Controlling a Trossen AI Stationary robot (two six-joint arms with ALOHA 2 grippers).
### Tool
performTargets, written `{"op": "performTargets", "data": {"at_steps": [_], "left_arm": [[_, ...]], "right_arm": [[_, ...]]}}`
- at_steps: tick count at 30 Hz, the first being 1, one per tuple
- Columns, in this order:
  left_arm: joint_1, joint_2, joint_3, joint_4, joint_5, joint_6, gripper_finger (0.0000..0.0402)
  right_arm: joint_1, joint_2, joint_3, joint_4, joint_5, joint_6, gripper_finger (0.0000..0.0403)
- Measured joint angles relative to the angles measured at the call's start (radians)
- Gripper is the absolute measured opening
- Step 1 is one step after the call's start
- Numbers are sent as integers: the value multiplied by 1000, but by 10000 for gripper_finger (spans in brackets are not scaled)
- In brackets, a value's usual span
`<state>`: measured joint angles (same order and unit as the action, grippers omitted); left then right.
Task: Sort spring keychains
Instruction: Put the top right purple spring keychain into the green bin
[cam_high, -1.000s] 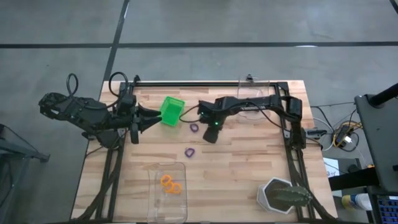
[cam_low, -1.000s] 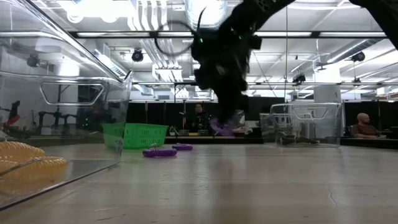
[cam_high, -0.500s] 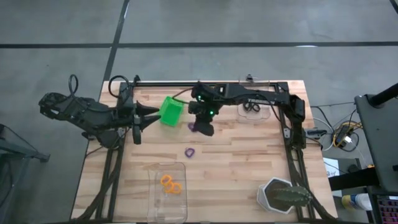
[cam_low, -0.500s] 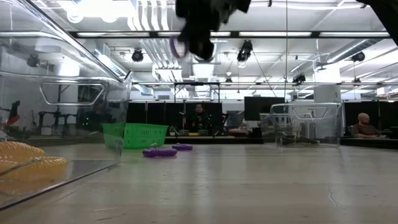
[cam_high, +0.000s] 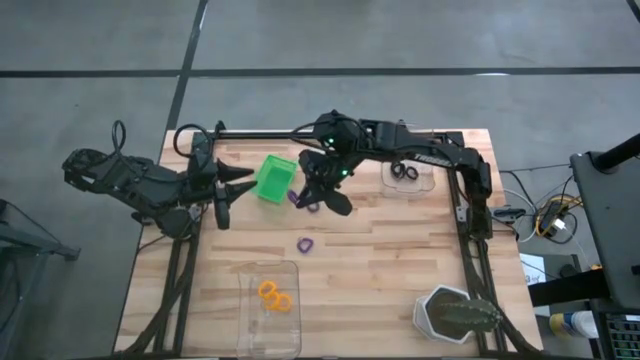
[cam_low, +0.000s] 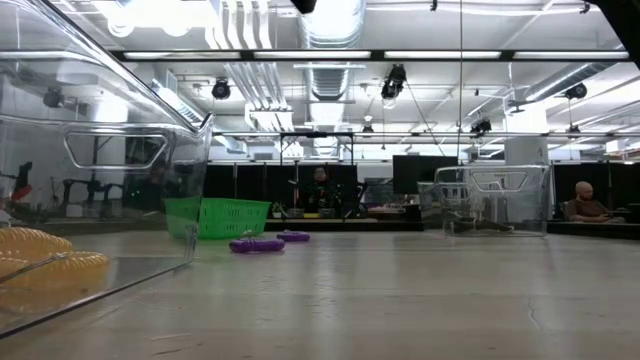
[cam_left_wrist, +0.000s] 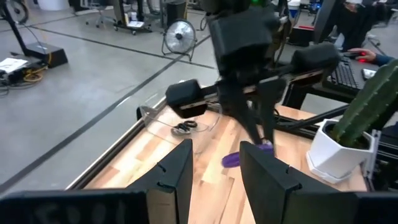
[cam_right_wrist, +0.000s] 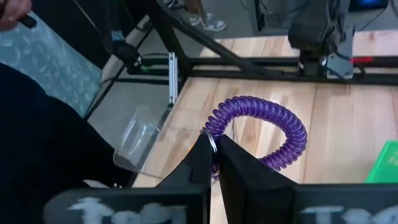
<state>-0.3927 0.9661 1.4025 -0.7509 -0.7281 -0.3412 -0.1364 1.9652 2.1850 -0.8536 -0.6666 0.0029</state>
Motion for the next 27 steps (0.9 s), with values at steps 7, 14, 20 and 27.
{"op": "performTargets", "data": {"at_steps": [7, 14, 20, 27], "left_arm": [[0, 0, 0, 2, -17, 5, 124], [0, 0, 0, 2, -33, 6, 124], [0, 8, 0, 18, -33, 8, 124], [0, 10, 0, 32, -33, 9, 124]], "right_arm": [[3, 0, 71, 0, -16, 22, 8], [15, 1, 115, 29, -26, 34, 8], [16, 1, 130, 96, -58, 71, 8], [21, 1, 130, 199, -154, 130, 8]]}}
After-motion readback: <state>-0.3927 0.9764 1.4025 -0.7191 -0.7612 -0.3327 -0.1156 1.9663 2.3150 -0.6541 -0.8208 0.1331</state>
